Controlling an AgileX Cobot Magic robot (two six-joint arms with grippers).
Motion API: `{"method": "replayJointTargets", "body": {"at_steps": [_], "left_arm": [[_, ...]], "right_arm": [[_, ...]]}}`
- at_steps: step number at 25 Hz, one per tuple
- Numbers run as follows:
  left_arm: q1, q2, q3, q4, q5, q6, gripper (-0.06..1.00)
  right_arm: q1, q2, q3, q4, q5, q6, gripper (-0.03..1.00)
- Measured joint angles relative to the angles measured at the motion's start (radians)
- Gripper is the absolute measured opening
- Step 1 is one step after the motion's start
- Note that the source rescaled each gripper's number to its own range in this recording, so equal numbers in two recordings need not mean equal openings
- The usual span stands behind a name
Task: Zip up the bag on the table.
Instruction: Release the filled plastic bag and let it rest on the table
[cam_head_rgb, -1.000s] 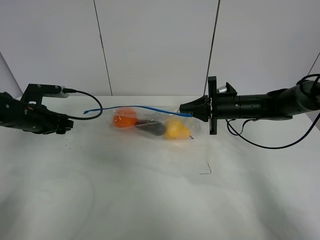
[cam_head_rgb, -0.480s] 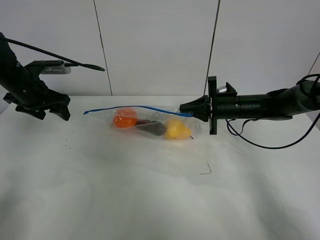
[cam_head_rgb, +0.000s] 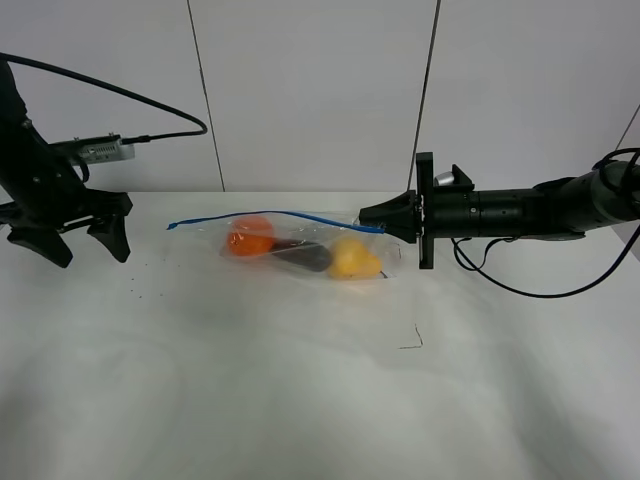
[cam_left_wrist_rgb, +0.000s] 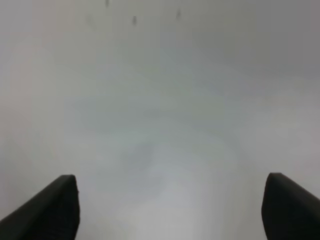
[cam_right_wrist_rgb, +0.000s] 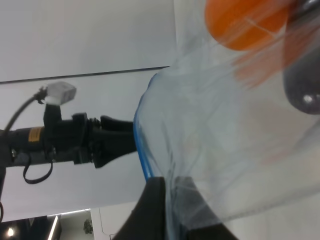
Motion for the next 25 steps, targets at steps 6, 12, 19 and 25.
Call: {"method": "replayJointTargets", "body": {"at_steps": [6,12,19,25], "left_arm": [[0.0,-0.024,0.001,0.018,0.095,-0.009,0.94],[0.0,-0.214,0.075,0.057,0.095,-0.009,0.94],[0.0,-0.494,0.262,0.059,0.095,-0.009,0.94],[0.0,-0.708,0.518,0.059,0.092,-0.009,0.94]], "right_arm": [[0.0,0.0,0.0,0.001,0.0,0.0,0.0],[0.0,0.0,0.0,0.001,0.0,0.0,0.0],[0.0,0.0,0.0,0.001,0.0,0.0,0.0],[0.0,0.0,0.0,0.001,0.0,0.0,0.0]]}}
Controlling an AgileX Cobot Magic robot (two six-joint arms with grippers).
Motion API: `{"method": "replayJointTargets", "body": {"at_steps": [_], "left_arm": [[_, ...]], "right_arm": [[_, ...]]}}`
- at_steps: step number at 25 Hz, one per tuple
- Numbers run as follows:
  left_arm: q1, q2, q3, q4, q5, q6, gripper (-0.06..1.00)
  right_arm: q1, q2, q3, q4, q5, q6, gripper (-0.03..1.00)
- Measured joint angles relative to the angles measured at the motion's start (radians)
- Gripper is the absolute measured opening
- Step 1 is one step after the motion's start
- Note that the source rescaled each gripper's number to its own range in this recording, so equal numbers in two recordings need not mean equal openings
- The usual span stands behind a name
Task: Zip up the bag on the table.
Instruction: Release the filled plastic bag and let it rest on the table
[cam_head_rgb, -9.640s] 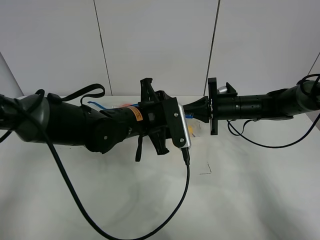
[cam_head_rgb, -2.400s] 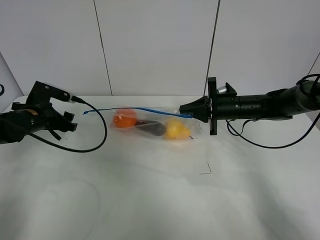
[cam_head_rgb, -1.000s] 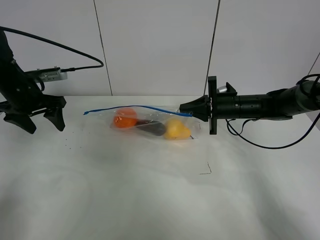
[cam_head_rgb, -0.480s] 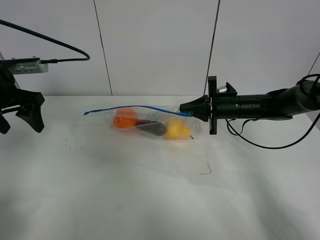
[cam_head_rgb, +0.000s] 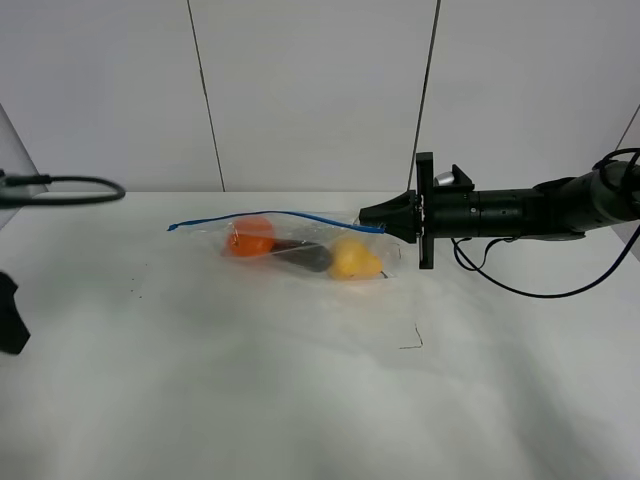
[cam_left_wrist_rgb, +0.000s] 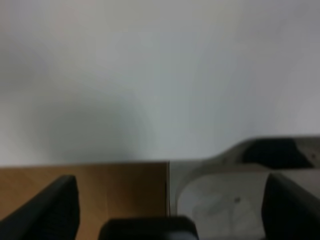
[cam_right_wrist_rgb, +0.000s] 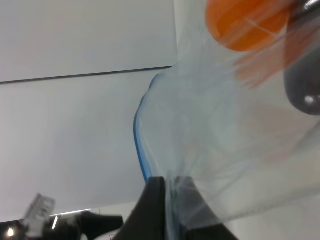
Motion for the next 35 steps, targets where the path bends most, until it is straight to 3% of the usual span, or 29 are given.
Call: {"method": "replayJointTargets", "body": {"at_steps": [6,13,27,35], "left_arm": [[0.0,-0.197,0.203,0.0,-0.077,0.021,0.94],[0.0,-0.384,0.321,0.0,-0.133,0.055,0.94],[0.0,-0.6,0.333,0.004,-0.128,0.056,0.94],[0.0,-0.855,0.334,0.004,-0.131,0.055,0.94]], "right_arm": [[0.0,0.0,0.0,0.0,0.0,0.0,0.0],[0.0,0.0,0.0,0.0,0.0,0.0,0.0],[0.0,0.0,0.0,0.0,0.0,0.0,0.0],[0.0,0.0,0.0,0.0,0.0,0.0,0.0]]}}
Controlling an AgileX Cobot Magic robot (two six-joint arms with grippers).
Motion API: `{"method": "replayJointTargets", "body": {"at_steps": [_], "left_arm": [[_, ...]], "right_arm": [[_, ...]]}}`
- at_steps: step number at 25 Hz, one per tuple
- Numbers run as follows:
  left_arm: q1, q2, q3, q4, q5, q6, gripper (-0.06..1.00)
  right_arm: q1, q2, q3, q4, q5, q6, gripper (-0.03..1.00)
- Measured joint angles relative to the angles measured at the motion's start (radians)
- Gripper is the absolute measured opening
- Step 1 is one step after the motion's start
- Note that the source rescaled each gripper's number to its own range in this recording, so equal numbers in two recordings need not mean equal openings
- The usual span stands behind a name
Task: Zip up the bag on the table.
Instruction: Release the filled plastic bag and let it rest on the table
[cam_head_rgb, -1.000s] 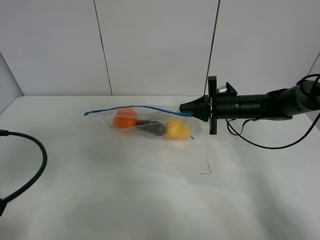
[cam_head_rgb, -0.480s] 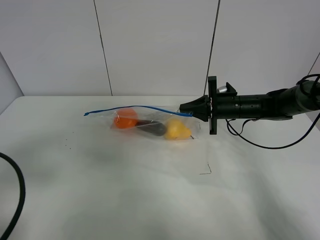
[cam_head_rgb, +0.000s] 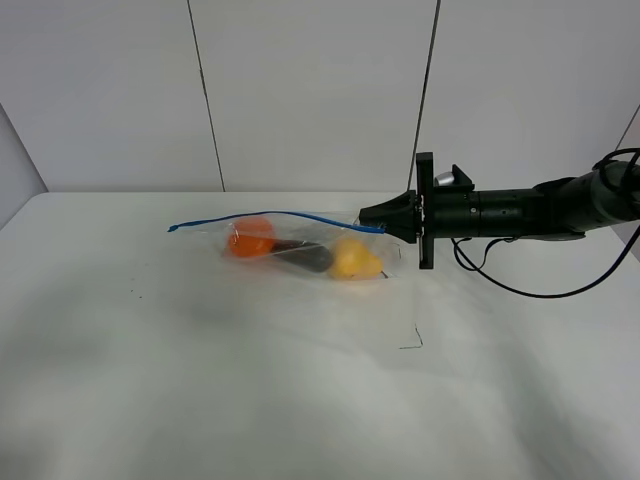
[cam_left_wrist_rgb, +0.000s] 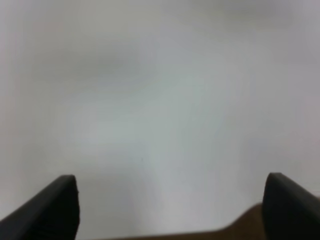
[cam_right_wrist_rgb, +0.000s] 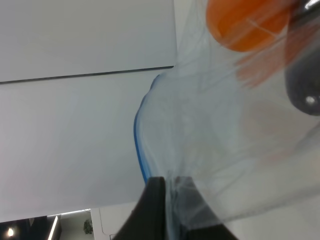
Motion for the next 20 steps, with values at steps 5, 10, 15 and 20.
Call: {"method": "replayJointTargets", "body": {"at_steps": [5,10,15,20], "left_arm": [[0.0,-0.182,0.0,0.0,0.0,0.0,0.94],[0.0,-0.229,0.0,0.0,0.007,0.0,0.94],[0.0,-0.231,0.0,-0.001,0.006,0.0,0.94],[0.0,-0.231,0.0,-0.001,0.006,0.0,0.94]], "right_arm": [[0.0,0.0,0.0,0.0,0.0,0.0,0.03],[0.0,0.0,0.0,-0.005,0.0,0.018,0.48],[-0.014,0.0,-0.041,-0.125,0.001,0.105,0.91],[-0.038,0.0,-0.227,-0.53,0.002,0.283,0.95]]}}
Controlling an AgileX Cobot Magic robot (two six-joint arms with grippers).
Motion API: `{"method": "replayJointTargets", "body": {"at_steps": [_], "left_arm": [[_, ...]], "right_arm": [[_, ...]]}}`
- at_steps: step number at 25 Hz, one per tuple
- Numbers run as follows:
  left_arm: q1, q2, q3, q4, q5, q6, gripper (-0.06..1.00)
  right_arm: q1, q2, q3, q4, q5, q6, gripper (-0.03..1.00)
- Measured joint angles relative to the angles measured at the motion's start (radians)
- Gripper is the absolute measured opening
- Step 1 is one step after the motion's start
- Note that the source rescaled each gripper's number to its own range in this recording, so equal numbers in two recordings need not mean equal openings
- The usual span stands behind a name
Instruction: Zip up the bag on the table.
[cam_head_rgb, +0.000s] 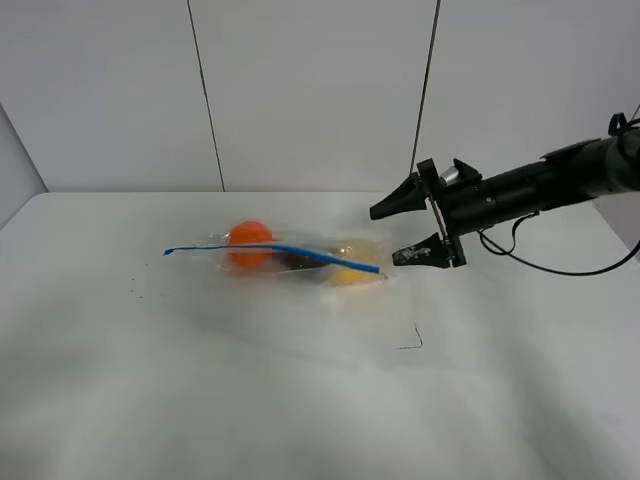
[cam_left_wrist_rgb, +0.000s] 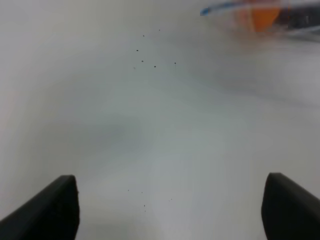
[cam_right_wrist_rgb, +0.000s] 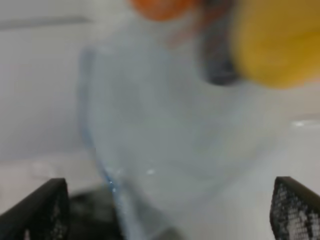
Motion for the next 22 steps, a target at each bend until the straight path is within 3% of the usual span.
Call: {"method": "replayJointTargets", "body": {"at_steps": [7,10,15,22], "left_arm": [[0.0,0.0,0.0,0.0,0.0,0.0,0.94],[0.0,0.0,0.0,0.0,0.0,0.0,0.94],[0.0,0.0,0.0,-0.002,0.0,0.0,0.94],[0.0,0.0,0.0,-0.002,-0.004,0.0,0.94]], "right_arm": [[0.079,-0.011,-0.292,-0.698,-0.003,0.294,0.95],[0.093,-0.011,-0.364,-0.868,-0.002,0.374,0.95],[0.062,-0.011,-0.397,-0.952,0.005,0.407,0.95],[0.015,-0.011,-0.397,-0.978,0.005,0.408,0.95]]}}
